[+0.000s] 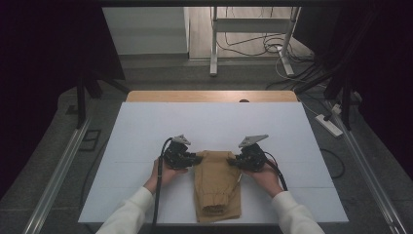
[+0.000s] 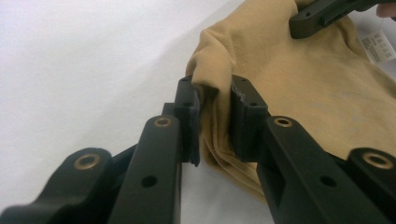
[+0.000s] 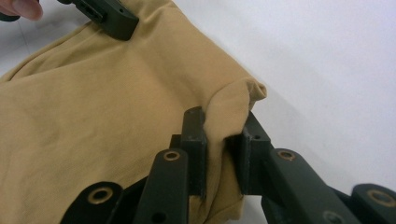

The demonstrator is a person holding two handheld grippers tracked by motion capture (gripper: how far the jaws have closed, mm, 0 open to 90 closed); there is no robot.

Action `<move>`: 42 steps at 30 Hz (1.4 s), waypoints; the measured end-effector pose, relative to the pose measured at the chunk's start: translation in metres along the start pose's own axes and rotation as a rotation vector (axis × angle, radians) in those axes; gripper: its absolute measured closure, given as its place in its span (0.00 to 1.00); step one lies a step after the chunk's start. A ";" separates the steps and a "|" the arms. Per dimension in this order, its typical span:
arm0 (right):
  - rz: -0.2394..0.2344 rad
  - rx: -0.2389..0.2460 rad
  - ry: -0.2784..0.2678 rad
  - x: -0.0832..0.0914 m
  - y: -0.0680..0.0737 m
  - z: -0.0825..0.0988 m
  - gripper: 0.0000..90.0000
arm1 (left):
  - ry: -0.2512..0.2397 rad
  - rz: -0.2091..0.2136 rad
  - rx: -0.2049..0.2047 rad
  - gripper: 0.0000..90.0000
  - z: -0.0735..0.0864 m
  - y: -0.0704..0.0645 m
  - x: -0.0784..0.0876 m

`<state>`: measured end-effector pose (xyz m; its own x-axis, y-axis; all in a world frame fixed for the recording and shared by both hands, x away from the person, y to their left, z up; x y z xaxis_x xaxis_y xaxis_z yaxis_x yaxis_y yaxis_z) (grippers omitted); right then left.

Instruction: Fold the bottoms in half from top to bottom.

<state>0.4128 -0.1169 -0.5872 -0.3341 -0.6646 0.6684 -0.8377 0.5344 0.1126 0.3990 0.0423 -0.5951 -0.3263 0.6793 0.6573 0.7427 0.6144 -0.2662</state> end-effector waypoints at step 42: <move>0.059 -0.002 -0.079 -0.017 -0.033 -0.041 0.85 | -0.068 -0.046 0.000 0.83 -0.035 0.043 0.004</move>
<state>0.4642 -0.1019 -0.5718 -0.4159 -0.6708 0.6140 -0.8147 0.5749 0.0763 0.4500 0.0574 -0.5792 -0.3986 0.6762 0.6195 0.7260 0.6454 -0.2374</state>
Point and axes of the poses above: each handheld gripper's, and its own axes: x roughly backward along the jaws, z roughly out of its underside, y roughly to its left, the point moved 10 cm from there along -x, roughly forward along the jaws, and after that the axes turned 2 degrees about -y, right-handed, at the moved point
